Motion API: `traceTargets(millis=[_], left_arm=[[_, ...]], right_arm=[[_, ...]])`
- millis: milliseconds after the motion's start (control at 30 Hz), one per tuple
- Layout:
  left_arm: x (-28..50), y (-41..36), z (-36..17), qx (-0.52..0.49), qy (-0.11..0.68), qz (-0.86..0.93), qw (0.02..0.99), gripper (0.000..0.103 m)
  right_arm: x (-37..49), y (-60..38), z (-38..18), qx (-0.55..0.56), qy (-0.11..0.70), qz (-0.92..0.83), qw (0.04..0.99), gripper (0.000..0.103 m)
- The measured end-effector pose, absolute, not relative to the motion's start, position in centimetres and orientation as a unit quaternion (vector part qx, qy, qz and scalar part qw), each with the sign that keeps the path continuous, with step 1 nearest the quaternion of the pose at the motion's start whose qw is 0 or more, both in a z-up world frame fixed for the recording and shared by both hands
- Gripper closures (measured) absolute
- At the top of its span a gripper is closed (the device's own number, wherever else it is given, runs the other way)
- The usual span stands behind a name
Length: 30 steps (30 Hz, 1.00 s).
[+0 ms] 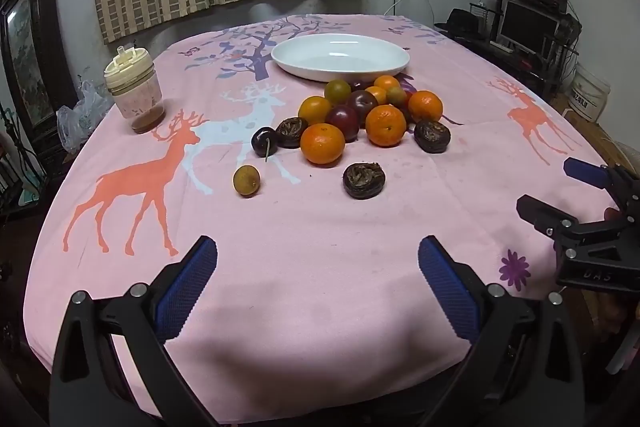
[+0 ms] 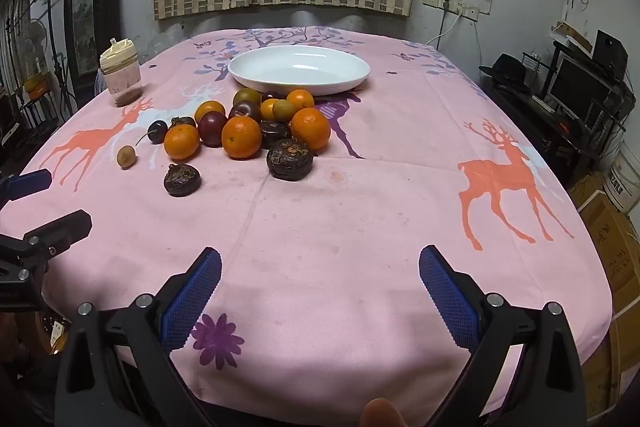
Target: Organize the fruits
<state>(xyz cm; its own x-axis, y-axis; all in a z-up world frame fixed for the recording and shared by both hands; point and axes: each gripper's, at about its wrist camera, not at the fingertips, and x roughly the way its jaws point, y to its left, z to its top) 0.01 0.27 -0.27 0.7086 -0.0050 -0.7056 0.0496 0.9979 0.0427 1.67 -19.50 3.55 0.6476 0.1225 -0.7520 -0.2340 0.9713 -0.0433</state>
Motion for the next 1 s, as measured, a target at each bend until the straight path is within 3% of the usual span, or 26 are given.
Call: traceTargets(millis=[1000], left_arm=[[-0.05, 0.37, -0.74, 0.028, 0.387, -0.013, 0.922, 0.004]], right_arm=[[1.6, -19.32, 3.55, -0.069, 0.408, 0.097, 0.905, 0.004]])
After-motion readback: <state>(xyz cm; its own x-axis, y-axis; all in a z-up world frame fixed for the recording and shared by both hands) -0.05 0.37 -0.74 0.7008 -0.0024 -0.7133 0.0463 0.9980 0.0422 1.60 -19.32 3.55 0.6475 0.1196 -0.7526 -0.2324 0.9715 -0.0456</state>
